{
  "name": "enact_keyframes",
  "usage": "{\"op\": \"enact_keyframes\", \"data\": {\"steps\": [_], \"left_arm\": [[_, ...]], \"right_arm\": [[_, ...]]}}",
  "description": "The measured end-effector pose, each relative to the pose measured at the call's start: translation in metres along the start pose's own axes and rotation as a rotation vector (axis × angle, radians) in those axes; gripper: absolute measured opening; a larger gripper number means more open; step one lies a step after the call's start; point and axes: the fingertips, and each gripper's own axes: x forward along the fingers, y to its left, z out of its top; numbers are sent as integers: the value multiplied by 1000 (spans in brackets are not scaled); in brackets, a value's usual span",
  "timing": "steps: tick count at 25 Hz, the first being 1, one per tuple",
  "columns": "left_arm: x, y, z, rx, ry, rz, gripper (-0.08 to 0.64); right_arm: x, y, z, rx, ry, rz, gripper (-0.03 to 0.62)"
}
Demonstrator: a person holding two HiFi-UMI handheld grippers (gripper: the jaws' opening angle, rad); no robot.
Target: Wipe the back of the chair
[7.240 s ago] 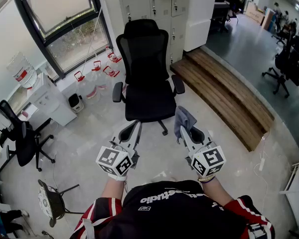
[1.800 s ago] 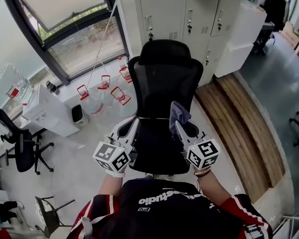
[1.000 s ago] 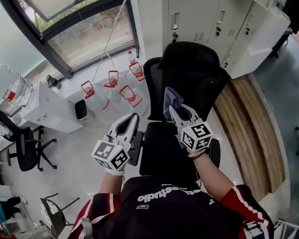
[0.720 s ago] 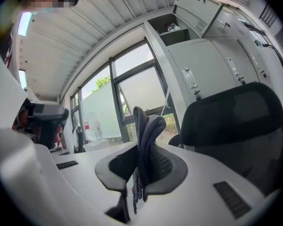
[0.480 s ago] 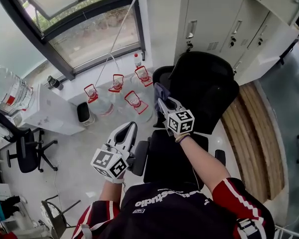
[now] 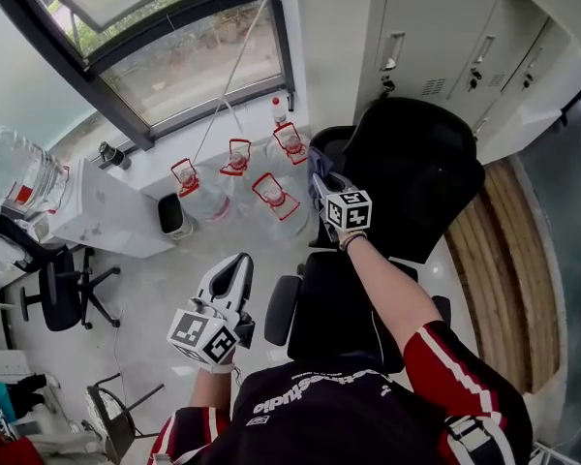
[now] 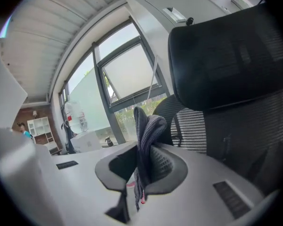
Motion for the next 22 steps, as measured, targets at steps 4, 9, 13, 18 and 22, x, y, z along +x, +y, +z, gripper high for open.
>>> {"op": "enact_keyframes", "data": {"steps": [4,9,13,18,22], "left_arm": [[-1,0,-1,8,1,-5,25],[3,-5,0,15,-2,-24,25],[8,-14,0,13,-6,-52,25],[15,-27,-3,17,-4,-83,25],[23,-43,-4,35,9,-119,25]], "right_arm": [[5,-13,-7,9,8,-25,61],[-4,-28,-8,9,0,-54,61],[-20,-45,-6,6,-8,-84,61],[-43,-69,-7,7,-2,-126,61],[-64,-90,-6,29,-11,-158,61]]}}
